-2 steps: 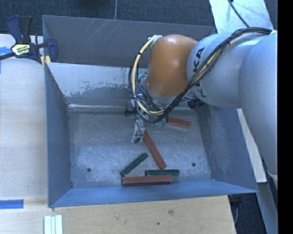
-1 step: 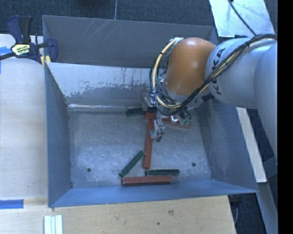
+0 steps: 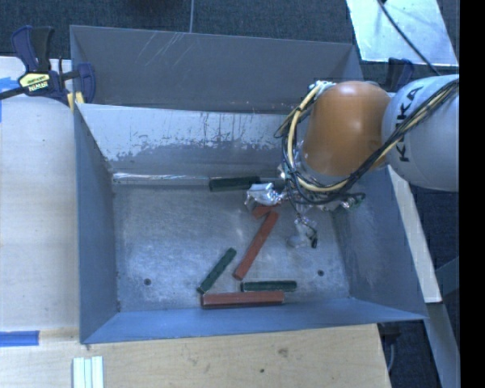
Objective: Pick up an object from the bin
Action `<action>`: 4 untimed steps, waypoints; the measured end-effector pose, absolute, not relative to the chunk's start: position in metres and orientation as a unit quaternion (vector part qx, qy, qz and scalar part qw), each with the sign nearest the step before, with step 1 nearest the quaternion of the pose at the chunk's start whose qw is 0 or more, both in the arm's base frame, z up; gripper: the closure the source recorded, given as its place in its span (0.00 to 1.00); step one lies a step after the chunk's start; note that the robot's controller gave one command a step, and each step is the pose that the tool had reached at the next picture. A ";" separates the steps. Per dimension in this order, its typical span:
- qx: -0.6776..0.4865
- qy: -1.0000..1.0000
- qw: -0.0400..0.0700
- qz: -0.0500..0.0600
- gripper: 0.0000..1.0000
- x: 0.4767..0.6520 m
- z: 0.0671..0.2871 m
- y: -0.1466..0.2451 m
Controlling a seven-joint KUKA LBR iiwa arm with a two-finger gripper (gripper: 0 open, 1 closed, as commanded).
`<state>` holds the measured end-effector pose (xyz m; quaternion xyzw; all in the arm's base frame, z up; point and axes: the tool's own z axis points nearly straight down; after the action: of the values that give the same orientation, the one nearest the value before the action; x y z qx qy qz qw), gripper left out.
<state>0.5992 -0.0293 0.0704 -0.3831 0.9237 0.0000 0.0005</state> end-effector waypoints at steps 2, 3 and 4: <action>-0.527 0.850 0.004 -0.003 1.00 0.616 0.187 -0.052; -0.422 0.907 0.001 0.000 1.00 0.603 0.174 0.007; -0.421 0.907 0.001 0.000 0.00 0.603 0.174 0.006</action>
Offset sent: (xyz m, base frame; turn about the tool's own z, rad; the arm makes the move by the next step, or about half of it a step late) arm 0.0000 0.0000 0.0000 0.0000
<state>0.6033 0.0064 0.1738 -0.4207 0.9072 0.0003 0.0007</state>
